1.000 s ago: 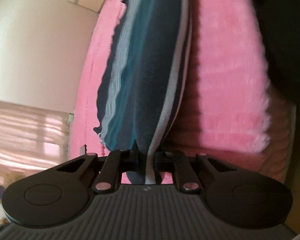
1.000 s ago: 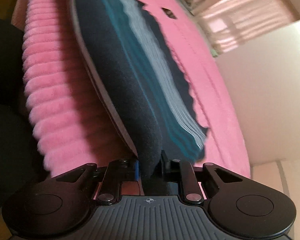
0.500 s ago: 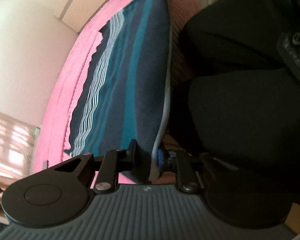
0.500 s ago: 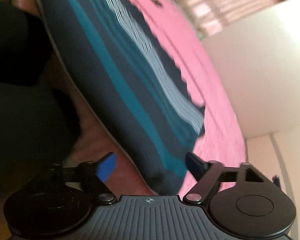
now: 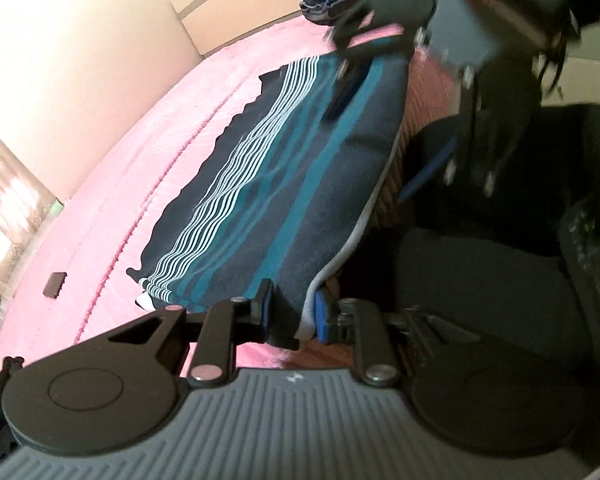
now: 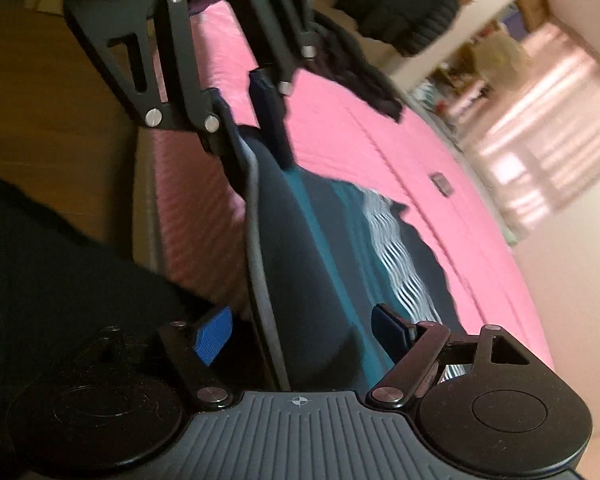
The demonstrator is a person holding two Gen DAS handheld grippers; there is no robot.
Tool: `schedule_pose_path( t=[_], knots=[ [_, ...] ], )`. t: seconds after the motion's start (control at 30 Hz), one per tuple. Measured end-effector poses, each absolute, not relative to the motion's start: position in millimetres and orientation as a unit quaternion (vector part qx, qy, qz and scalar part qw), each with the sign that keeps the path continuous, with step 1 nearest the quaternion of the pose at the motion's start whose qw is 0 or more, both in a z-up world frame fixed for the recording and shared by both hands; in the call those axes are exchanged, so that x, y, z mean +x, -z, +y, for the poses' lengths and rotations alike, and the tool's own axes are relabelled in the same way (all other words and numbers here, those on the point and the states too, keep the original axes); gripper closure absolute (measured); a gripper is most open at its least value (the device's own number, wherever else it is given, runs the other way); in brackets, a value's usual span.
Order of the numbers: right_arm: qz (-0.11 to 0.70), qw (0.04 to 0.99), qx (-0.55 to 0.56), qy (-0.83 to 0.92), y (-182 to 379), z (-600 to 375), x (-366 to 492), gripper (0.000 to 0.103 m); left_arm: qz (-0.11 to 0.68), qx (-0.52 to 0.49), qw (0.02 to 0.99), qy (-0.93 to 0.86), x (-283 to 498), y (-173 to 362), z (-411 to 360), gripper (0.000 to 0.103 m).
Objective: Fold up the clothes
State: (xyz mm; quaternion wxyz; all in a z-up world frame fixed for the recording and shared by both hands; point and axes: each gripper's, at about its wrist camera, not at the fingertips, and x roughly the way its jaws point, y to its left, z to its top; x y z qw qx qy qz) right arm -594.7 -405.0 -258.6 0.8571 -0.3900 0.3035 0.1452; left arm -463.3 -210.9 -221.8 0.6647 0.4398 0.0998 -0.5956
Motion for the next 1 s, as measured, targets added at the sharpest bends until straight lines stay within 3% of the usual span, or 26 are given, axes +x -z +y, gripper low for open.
schedule_pose_path(
  t=[0.03, 0.07, 0.13, 0.17, 0.3, 0.37, 0.5, 0.6, 0.83, 0.9, 0.97, 1.0],
  knots=[
    [0.306, 0.854, -0.394, -0.149, 262, -403, -587, 0.047, 0.101, 0.437, 0.665, 0.597, -462, 220, -210, 0.086],
    [0.313, 0.850, -0.395, -0.151, 263, -402, -580, 0.075, 0.103, 0.435, 0.665, 0.599, -461, 218, -209, 0.086],
    [0.317, 0.857, -0.377, -0.150, 261, -396, -578, 0.079, 0.104, 0.433, 0.664, 0.601, -463, 215, -207, 0.085],
    [0.317, 0.863, -0.365, -0.147, 258, -400, -577, 0.087, 0.105, 0.434, 0.662, 0.602, -465, 217, -202, 0.085],
    [0.307, 0.890, -0.309, -0.135, 223, -412, -580, 0.089, 0.099, 0.417, 0.652, 0.626, -457, 210, -177, 0.079],
    [0.306, 0.897, -0.289, -0.134, 212, -415, -580, 0.089, 0.082, 0.418, 0.660, 0.619, -443, 206, -164, 0.054],
    [0.305, 0.908, -0.258, -0.129, 192, -409, -593, 0.089, 0.018, 0.495, 0.672, 0.550, -407, 224, -172, 0.042],
    [0.305, 0.913, -0.242, -0.125, 177, -411, -610, 0.089, -0.037, 0.557, 0.638, 0.531, -383, 248, -194, 0.041],
    [0.306, 0.916, -0.225, -0.129, 166, -410, -632, 0.089, -0.123, 0.622, 0.538, 0.555, -348, 298, -241, 0.042],
    [0.305, 0.918, -0.216, -0.131, 167, -413, -633, 0.089, -0.141, 0.630, 0.517, 0.563, -342, 305, -249, 0.050],
    [0.302, 0.923, -0.200, -0.130, 168, -417, -633, 0.089, -0.144, 0.636, 0.502, 0.568, -338, 306, -254, 0.077],
    [0.297, 0.928, -0.186, -0.126, 166, -420, -638, 0.089, -0.143, 0.636, 0.500, 0.570, -337, 304, -256, 0.082]
  ],
)
